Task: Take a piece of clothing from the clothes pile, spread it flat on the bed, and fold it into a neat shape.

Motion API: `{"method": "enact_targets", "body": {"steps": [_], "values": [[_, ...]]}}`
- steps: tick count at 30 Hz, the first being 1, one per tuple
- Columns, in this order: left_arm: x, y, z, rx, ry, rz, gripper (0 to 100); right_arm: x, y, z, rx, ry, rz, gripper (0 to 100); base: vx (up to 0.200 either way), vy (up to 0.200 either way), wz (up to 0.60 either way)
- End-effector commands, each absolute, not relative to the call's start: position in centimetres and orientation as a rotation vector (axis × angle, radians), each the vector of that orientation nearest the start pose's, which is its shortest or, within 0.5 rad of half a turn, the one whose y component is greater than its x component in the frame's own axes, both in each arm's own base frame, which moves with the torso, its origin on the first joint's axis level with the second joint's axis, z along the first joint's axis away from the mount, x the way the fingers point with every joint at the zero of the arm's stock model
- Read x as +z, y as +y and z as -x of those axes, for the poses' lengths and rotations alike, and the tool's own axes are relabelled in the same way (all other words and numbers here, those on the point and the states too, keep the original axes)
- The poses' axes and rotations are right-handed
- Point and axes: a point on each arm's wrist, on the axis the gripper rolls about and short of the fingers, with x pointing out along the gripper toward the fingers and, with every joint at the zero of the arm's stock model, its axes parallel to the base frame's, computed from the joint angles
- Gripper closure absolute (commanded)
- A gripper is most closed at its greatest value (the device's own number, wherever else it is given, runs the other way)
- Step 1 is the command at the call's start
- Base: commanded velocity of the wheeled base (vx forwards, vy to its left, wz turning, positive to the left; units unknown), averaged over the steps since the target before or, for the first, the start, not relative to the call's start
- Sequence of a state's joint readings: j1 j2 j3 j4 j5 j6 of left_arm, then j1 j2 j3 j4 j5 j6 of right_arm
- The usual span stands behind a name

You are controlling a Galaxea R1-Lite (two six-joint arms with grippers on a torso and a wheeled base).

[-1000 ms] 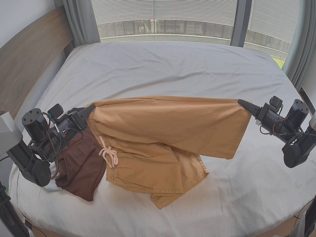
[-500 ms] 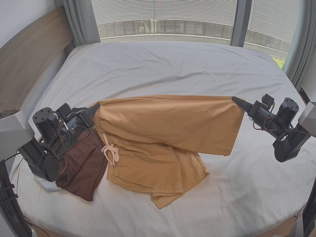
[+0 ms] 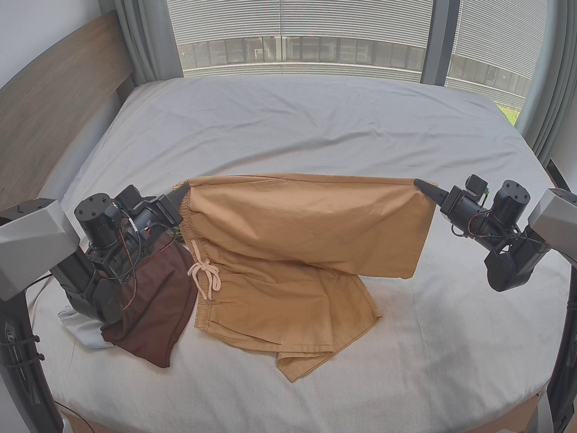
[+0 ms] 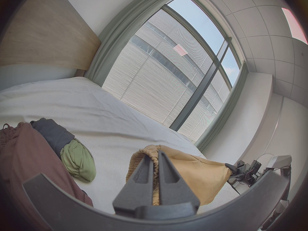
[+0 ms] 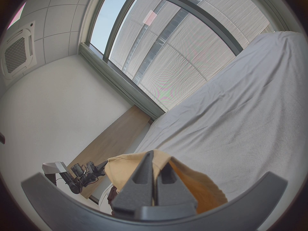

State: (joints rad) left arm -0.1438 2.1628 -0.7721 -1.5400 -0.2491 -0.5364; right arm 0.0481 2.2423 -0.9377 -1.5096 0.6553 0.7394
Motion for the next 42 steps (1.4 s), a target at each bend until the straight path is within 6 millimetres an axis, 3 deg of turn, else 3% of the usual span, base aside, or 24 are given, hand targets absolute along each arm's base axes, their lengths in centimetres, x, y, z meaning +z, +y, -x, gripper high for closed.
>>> {"method": "enact_targets", "body": {"steps": [1,25,30,38,39,40,41,42], "values": [[9.5,-6.0,-38.3,-0.411,-0.041,0.522,100,9.7,3.3,-41.3,0.735,0.076,-0.646,100,0.000,0.000,0.00],[7.0,-6.2,-42.9,-0.401,-0.070,0.588,100,7.4,3.4,-46.5,0.737,0.062,-0.641,100,0.000,0.000,0.00],[6.7,-6.3,-43.5,-0.403,-0.077,0.589,100,6.6,3.3,-47.2,0.734,0.061,-0.641,100,0.000,0.000,0.00],[6.9,-6.4,-44.3,-0.403,-0.074,0.596,100,6.9,3.3,-47.7,0.741,0.040,-0.634,100,0.000,0.000,0.00],[6.9,-6.4,-44.3,-0.403,-0.074,0.596,100,6.9,3.3,-47.7,0.741,0.040,-0.634,0,0.000,0.000,0.00],[7.0,-6.5,-44.4,-0.404,-0.071,0.603,100,7.1,3.3,-47.8,0.744,0.031,-0.631,0,0.000,0.000,0.00],[7.0,-6.5,-44.5,-0.404,-0.071,0.603,0,7.2,3.3,-47.9,0.745,0.028,-0.630,0,0.000,0.000,0.00],[7.3,-6.5,-44.6,-0.408,-0.083,0.603,0,7.4,3.2,-48.1,0.746,0.014,-0.625,0,0.000,0.000,0.00]]}}
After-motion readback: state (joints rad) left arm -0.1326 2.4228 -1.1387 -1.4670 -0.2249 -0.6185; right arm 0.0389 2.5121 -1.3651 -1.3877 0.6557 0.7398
